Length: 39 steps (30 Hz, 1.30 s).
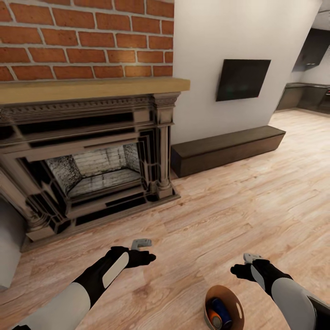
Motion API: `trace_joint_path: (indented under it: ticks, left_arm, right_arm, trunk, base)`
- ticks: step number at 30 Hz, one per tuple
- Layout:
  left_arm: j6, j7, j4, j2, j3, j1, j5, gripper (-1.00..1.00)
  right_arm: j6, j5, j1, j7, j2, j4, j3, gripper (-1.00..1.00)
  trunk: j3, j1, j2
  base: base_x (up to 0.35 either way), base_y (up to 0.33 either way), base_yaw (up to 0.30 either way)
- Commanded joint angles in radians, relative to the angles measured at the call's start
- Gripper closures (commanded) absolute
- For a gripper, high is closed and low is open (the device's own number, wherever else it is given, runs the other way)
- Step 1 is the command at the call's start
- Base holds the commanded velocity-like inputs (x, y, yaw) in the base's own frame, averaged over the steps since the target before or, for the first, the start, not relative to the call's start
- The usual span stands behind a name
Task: Put the three can of soda from the living room inside the tash can in the kitchen.
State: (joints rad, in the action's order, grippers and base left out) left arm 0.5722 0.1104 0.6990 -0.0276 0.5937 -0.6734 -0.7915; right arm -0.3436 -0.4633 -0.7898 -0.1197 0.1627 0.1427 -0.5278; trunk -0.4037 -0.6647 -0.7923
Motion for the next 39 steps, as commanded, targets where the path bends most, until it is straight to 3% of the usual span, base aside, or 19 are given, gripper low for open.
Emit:
trace_joint_path:
  ticks: [1,15,23,34,39]
  left_arm:
    - [0.0,0.0,-0.001,0.0,0.0,0.0,0.0,-1.0]
    - [-0.001,0.0,-0.01,0.0,0.0,0.0,0.003,-1.0]
    - [-0.009,0.0,-0.039,0.001,-0.002,0.0,0.059,-1.0]
    - [-0.029,0.0,-0.062,0.002,-0.003,0.0,0.069,-1.0]
    - [-0.032,0.0,-0.093,0.001,-0.003,0.0,0.068,-1.0]
  right_arm:
    - [0.0,0.0,0.0,0.0,0.0,0.0,0.0,-1.0]
    - [0.0,0.0,0.0,0.0,0.0,0.0,-0.001,-1.0]
    - [0.0,0.0,0.0,0.0,0.0,0.0,-0.001,-1.0]
    - [-0.002,0.0,0.0,0.005,0.004,0.001,-0.003,-1.0]
    - [-0.001,0.0,0.052,0.009,0.009,0.005,-0.004,-1.0]
  trunk:
    - [0.005,0.004,0.007]
    - [0.072,0.058,0.105]
    - [0.11,0.088,0.161]
    - [0.157,0.13,0.238]
    - [0.173,0.15,0.273]
  base:
    - [0.0,0.0,0.0]
    - [0.0,0.0,0.0]
    - [0.0,0.0,0.0]
    - [0.0,0.0,0.0]
    - [0.0,0.0,0.0]
